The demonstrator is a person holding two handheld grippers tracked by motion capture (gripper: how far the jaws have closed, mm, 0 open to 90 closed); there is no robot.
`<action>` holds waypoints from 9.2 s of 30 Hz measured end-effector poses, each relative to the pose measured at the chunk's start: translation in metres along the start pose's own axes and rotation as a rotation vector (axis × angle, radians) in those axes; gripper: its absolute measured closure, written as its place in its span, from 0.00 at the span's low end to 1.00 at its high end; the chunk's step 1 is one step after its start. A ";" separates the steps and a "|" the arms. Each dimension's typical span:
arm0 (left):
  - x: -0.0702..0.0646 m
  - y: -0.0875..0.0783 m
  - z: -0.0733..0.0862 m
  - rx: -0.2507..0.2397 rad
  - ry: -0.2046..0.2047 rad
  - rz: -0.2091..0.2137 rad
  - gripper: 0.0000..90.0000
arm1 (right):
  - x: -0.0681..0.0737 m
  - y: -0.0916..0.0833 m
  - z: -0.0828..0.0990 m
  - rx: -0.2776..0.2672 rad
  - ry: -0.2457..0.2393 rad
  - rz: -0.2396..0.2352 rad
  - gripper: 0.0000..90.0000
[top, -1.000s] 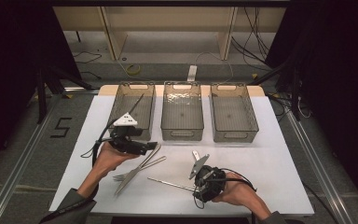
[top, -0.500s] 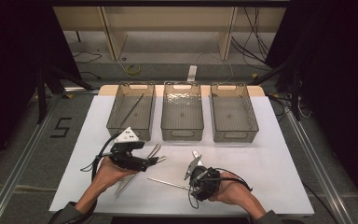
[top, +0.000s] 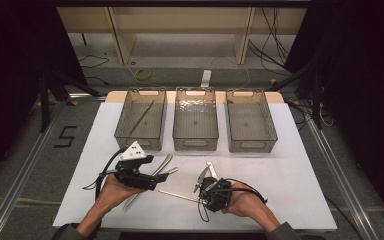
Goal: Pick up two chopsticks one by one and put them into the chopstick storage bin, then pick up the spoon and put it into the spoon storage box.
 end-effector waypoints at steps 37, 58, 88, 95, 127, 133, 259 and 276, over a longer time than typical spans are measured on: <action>-0.049 0.062 0.013 0.244 0.252 0.230 0.33 | 0.001 -0.036 -0.005 0.003 -0.112 0.008 0.96; -0.071 0.089 0.010 0.312 0.400 0.339 0.82 | 0.005 -0.047 -0.005 -0.011 -0.154 0.008 0.95; -0.018 0.041 -0.019 0.231 0.200 0.107 0.95 | -0.034 -0.092 0.022 -0.582 0.209 0.155 0.41; 0.004 0.028 -0.024 0.184 0.126 0.034 0.95 | -0.046 -0.073 0.043 -0.621 0.337 0.143 0.38; 0.121 -0.005 -0.076 0.051 -0.116 -0.211 0.94 | -0.043 -0.056 0.063 -0.661 0.451 0.071 0.35; 0.135 0.001 -0.087 0.058 -0.133 -0.232 0.94 | -0.039 -0.055 0.062 -0.657 0.430 0.063 0.34; 0.029 -0.008 -0.001 -0.149 -0.137 -0.054 0.17 | -0.080 -0.020 0.031 -0.437 0.525 0.038 0.35; 0.026 -0.007 -0.001 -0.157 -0.126 -0.079 0.17 | -0.085 -0.011 0.020 -0.354 0.512 0.044 0.46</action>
Point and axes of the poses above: each handheld gripper's, and its own axes: y roughly forward along the jaws, z roughly out of its underside, x roughly to its left, the point moved 2 cm from there along y, roughly forward along the jaws, and after that the axes turned 1 degree about y, right-handed, at the moved point
